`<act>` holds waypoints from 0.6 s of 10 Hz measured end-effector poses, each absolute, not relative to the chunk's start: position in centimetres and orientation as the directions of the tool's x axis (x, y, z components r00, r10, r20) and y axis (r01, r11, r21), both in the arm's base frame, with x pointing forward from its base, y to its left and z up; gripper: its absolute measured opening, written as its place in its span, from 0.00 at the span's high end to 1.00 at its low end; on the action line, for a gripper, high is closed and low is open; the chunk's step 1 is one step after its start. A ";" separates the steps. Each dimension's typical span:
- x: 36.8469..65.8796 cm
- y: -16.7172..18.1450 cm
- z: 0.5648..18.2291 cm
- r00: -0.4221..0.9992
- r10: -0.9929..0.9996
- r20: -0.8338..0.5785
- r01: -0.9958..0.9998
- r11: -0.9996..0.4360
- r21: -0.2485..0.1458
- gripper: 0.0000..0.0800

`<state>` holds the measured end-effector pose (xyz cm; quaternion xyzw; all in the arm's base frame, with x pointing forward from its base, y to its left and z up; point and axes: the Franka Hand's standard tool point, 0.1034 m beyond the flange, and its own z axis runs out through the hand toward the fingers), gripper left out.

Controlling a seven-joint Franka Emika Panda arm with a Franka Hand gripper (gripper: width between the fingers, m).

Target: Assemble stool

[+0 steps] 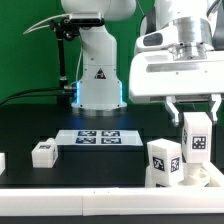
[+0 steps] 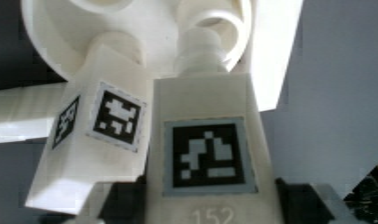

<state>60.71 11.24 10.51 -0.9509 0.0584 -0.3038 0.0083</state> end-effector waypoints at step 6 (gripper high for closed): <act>60.3 12.0 9.2 0.815 -0.110 0.569 -0.102 -0.994 -0.047 0.58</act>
Offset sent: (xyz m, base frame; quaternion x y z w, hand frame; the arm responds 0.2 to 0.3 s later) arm 0.0057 0.0005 -0.0066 -0.0004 0.0042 0.0012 1.0000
